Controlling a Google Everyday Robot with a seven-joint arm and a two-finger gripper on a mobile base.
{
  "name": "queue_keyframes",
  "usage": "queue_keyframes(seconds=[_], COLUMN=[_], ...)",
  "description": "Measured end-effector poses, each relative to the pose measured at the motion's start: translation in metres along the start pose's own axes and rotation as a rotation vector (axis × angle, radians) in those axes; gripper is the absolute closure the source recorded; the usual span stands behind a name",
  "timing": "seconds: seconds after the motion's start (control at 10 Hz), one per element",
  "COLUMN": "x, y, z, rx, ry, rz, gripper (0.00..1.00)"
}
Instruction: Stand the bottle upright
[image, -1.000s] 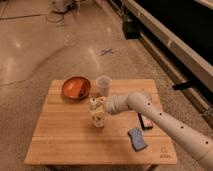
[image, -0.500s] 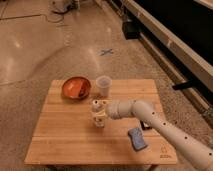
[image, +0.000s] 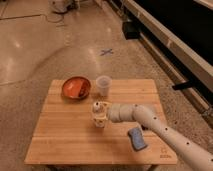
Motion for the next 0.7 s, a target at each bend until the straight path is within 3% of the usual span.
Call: queue_keyframes(seconds=[0.7], x=[-0.0049], y=[-0.004], z=[-0.0006], rx=[0.009], ry=[-0.007], rz=[-0.001], gripper=[0.2])
